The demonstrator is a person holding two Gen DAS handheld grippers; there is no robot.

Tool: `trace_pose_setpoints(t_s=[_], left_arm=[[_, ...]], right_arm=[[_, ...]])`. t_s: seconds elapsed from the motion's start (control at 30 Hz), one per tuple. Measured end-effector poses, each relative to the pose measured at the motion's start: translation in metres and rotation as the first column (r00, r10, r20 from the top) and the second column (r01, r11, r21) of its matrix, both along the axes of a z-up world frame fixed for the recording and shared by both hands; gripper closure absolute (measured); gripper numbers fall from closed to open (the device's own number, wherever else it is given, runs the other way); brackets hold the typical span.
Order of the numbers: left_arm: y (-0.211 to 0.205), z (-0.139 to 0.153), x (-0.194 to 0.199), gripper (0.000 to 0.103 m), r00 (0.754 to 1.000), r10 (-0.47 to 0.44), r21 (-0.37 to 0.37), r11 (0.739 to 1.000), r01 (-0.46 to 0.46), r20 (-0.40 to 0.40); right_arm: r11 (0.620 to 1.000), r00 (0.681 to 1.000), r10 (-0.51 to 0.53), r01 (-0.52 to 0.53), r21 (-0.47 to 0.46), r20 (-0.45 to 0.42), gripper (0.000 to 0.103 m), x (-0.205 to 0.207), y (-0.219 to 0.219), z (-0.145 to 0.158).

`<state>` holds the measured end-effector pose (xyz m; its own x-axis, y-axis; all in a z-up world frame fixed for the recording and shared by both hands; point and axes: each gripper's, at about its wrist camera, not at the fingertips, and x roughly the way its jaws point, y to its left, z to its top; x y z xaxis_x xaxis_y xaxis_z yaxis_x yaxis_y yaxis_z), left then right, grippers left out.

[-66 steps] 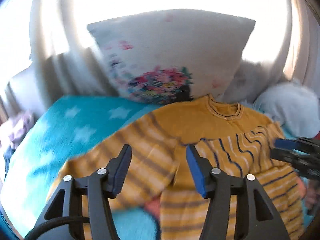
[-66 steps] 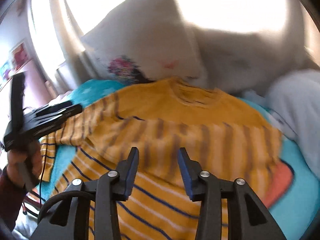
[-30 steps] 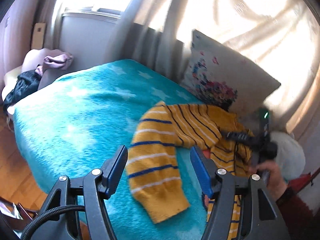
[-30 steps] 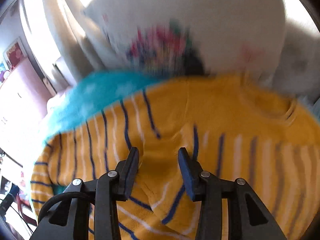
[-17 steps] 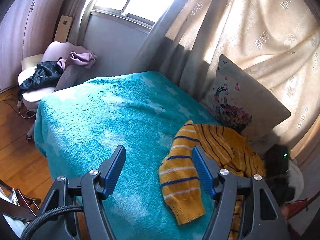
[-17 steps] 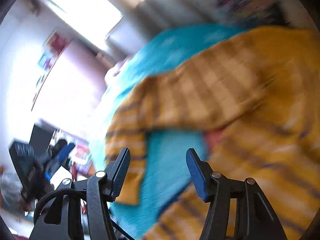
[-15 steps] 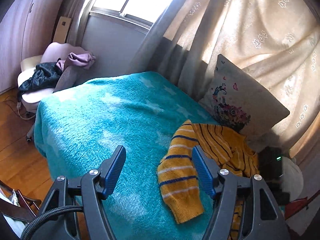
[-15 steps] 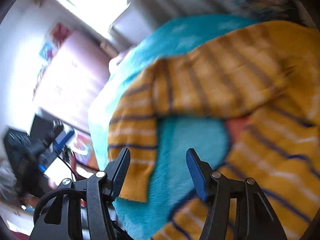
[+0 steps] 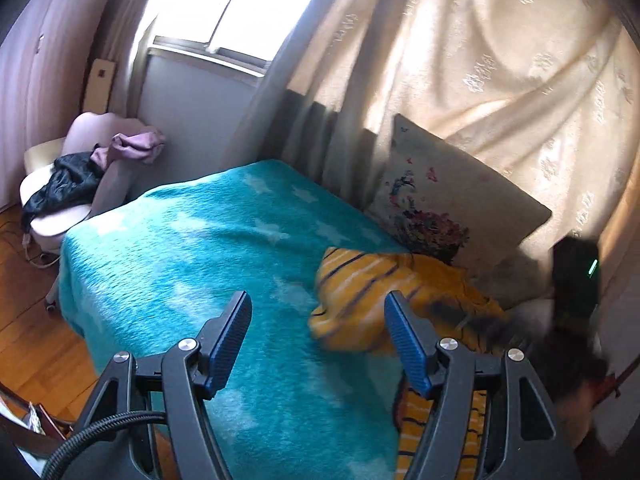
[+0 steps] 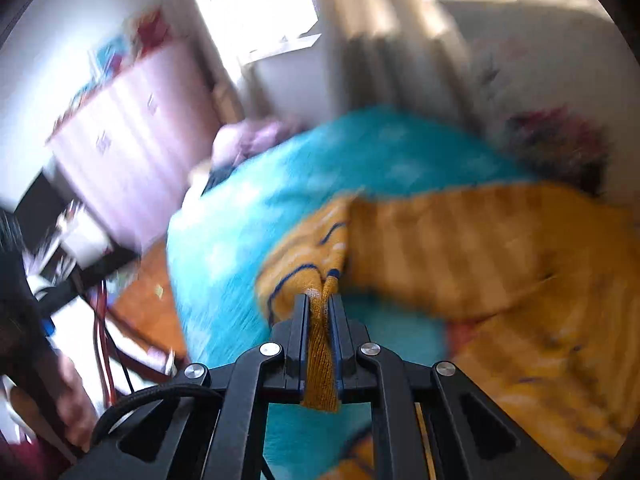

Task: Fold small clothes

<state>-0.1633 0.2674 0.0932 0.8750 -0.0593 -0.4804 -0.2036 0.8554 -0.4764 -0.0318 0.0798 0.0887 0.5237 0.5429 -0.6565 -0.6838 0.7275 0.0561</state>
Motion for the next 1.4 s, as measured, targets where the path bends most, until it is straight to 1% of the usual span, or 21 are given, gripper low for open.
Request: trace_pose_setpoints(t_s=[0.13, 0.27, 0.33, 0.4, 0.5, 0.53, 0.57, 0.63, 0.67, 0.7, 0.73, 0.8, 0.9, 1.0, 1.07, 1.1, 1.2, 1.23, 1.27, 1.33, 1.4], left_arm=[[-0.024, 0.007, 0.014, 0.034, 0.998, -0.060, 0.035, 0.998, 0.060, 0.013], [-0.052, 0.006, 0.034, 0.034, 0.990, -0.140, 0.031, 0.990, 0.139, 0.005], [-0.067, 0.004, 0.046, 0.034, 0.984, -0.181, 0.029, 0.983, 0.181, -0.005], [-0.081, 0.001, 0.057, 0.034, 0.977, -0.212, 0.029, 0.977, 0.212, -0.018], [-0.103, -0.003, 0.077, 0.034, 0.963, -0.265, 0.019, 0.964, 0.266, -0.042], [-0.111, -0.005, 0.084, 0.034, 0.959, -0.279, 0.014, 0.960, 0.280, -0.052], [-0.118, -0.006, 0.091, 0.034, 0.954, -0.294, 0.011, 0.955, 0.295, -0.060], [-0.134, -0.006, 0.106, 0.034, 0.943, -0.322, 0.018, 0.946, 0.325, -0.080], [-0.141, -0.007, 0.113, 0.034, 0.938, -0.335, 0.028, 0.941, 0.338, -0.088], [-0.149, -0.007, 0.120, 0.034, 0.933, -0.348, 0.040, 0.935, 0.353, -0.096], [-0.157, -0.008, 0.129, 0.034, 0.927, -0.359, 0.052, 0.929, 0.366, -0.108], [-0.169, -0.011, 0.146, 0.034, 0.913, -0.387, 0.053, 0.917, 0.396, -0.129], [-0.191, -0.022, 0.177, 0.034, 0.888, -0.423, 0.045, 0.898, 0.437, -0.177], [-0.208, -0.032, 0.202, 0.034, 0.874, -0.439, 0.035, 0.890, 0.456, -0.210], [-0.218, -0.037, 0.222, 0.034, 0.860, -0.461, 0.010, 0.881, 0.474, -0.218], [-0.222, -0.040, 0.230, 0.034, 0.856, -0.467, 0.000, 0.878, 0.479, -0.222], [-0.228, -0.053, 0.257, 0.034, 0.862, -0.431, 0.002, 0.894, 0.448, -0.269], [-0.229, -0.059, 0.265, 0.034, 0.865, -0.409, 0.014, 0.902, 0.431, -0.290], [-0.229, -0.064, 0.272, 0.034, 0.870, -0.387, 0.034, 0.909, 0.416, -0.305], [-0.232, -0.069, 0.278, 0.034, 0.877, -0.361, 0.085, 0.910, 0.405, -0.316], [-0.236, -0.070, 0.280, 0.034, 0.878, -0.354, 0.127, 0.903, 0.410, -0.323]], right_arm=[[0.988, 0.987, -0.151, 0.149, 0.035, 0.053, 0.094, 0.017, -0.082, 0.047], [0.941, 0.941, -0.337, 0.336, 0.029, 0.023, 0.094, 0.037, -0.169, 0.056], [0.895, 0.895, -0.445, 0.445, 0.016, 0.010, 0.094, 0.051, -0.221, 0.052], [0.833, 0.833, -0.553, 0.553, -0.020, 0.012, 0.094, 0.064, -0.265, 0.043], [0.756, 0.758, -0.652, 0.651, -0.071, 0.013, 0.094, 0.083, -0.312, 0.022], [0.742, 0.746, -0.666, 0.664, -0.092, 0.017, 0.093, 0.089, -0.324, 0.013], [0.739, 0.743, -0.669, 0.665, -0.106, 0.005, 0.091, 0.094, -0.329, 0.007], [0.712, 0.712, -0.702, 0.698, -0.079, -0.036, 0.080, 0.098, -0.349, 0.001], [0.683, 0.682, -0.730, 0.730, -0.023, -0.050, 0.067, 0.093, -0.362, 0.005], [0.669, 0.669, -0.741, 0.743, 0.024, -0.060, 0.058, 0.088, -0.375, 0.011], [0.657, 0.663, -0.746, 0.749, 0.087, -0.069, 0.057, 0.080, -0.383, 0.016], [0.655, 0.669, -0.740, 0.740, 0.151, -0.070, 0.057, 0.065, -0.394, 0.027], [0.691, 0.709, -0.701, 0.702, 0.173, -0.075, 0.059, 0.056, -0.391, 0.030], [0.744, 0.769, -0.632, 0.636, 0.206, -0.091, 0.064, 0.046, -0.379, 0.027], [0.778, 0.818, -0.557, 0.574, 0.256, -0.142, 0.064, 0.048, -0.364, 0.016], [0.783, 0.830, -0.530, 0.557, 0.276, -0.171, 0.064, 0.054, -0.361, 0.011], [0.785, 0.832, -0.485, 0.550, 0.285, -0.268, 0.064, 0.079, -0.352, -0.007], [0.779, 0.819, -0.489, 0.565, 0.272, -0.300, 0.064, 0.086, -0.353, -0.016], [0.765, 0.795, -0.514, 0.595, 0.247, -0.323, 0.064, 0.096, -0.355, -0.025], [0.752, 0.776, -0.546, 0.621, 0.224, -0.316, 0.069, 0.104, -0.359, -0.034], [0.745, 0.775, -0.568, 0.627, 0.227, -0.278, 0.071, 0.107, -0.361, -0.035]])
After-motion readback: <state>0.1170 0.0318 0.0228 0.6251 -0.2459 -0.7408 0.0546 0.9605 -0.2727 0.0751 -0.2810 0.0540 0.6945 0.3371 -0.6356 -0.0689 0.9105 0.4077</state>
